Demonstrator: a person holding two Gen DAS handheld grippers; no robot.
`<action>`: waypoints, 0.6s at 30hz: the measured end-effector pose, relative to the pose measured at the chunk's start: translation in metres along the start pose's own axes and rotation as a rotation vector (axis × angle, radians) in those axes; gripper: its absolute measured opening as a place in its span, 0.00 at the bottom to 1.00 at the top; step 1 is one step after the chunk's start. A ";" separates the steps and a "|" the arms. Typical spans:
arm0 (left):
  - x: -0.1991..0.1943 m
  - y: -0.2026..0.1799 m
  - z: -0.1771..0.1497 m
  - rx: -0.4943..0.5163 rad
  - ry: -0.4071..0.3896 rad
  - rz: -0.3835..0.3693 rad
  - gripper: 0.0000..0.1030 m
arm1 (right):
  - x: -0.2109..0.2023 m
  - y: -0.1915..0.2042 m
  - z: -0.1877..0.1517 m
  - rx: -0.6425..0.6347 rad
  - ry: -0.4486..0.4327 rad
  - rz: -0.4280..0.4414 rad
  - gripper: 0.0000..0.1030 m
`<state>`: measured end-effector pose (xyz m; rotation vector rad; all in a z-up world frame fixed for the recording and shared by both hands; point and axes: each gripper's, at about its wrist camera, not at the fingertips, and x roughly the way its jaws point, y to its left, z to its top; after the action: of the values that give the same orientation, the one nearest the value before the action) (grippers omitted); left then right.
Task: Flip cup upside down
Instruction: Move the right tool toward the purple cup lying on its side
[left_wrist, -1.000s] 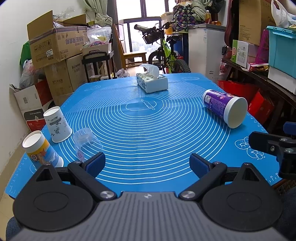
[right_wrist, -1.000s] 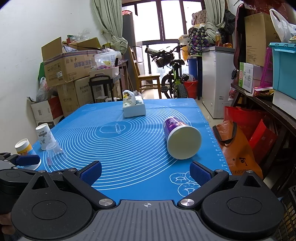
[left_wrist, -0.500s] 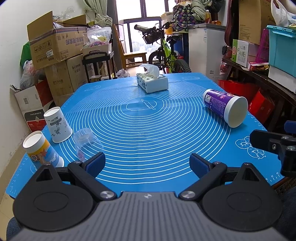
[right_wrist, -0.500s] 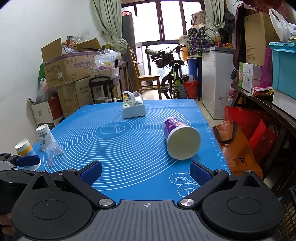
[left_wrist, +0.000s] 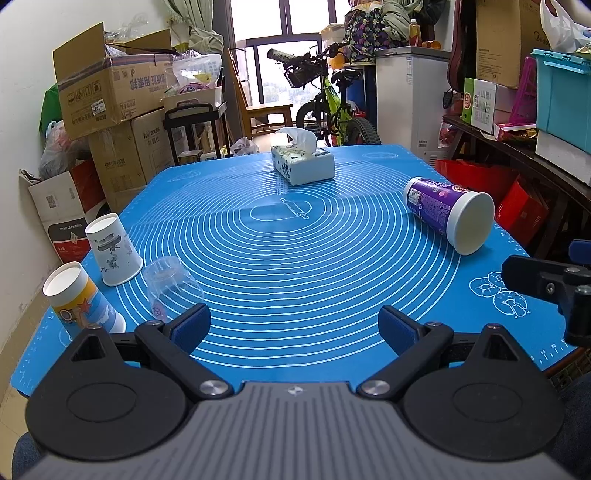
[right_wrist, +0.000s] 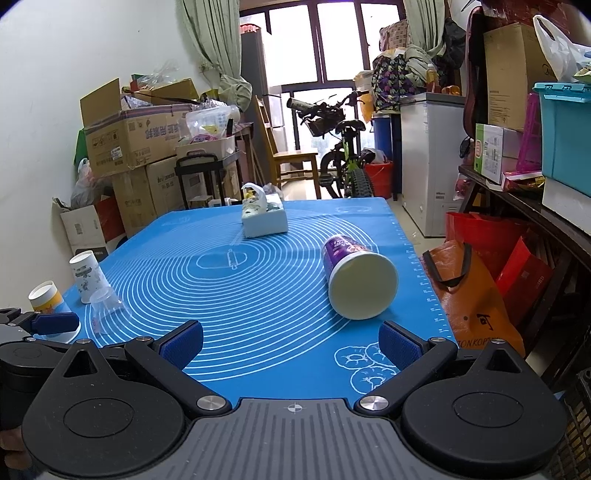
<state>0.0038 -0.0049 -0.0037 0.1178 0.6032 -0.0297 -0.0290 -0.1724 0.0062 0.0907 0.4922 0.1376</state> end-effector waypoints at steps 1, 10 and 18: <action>0.000 0.000 0.000 0.000 0.000 0.000 0.94 | 0.000 0.000 0.000 0.000 0.000 0.000 0.98; 0.006 -0.004 0.008 -0.013 0.005 -0.020 0.94 | 0.002 -0.008 0.007 -0.001 -0.009 -0.013 0.98; 0.033 -0.029 0.041 -0.014 -0.012 -0.053 0.94 | 0.025 -0.044 0.034 0.024 -0.034 -0.054 0.98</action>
<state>0.0524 -0.0381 0.0083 0.0883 0.5943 -0.0776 0.0141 -0.2141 0.0190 0.1026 0.4619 0.0768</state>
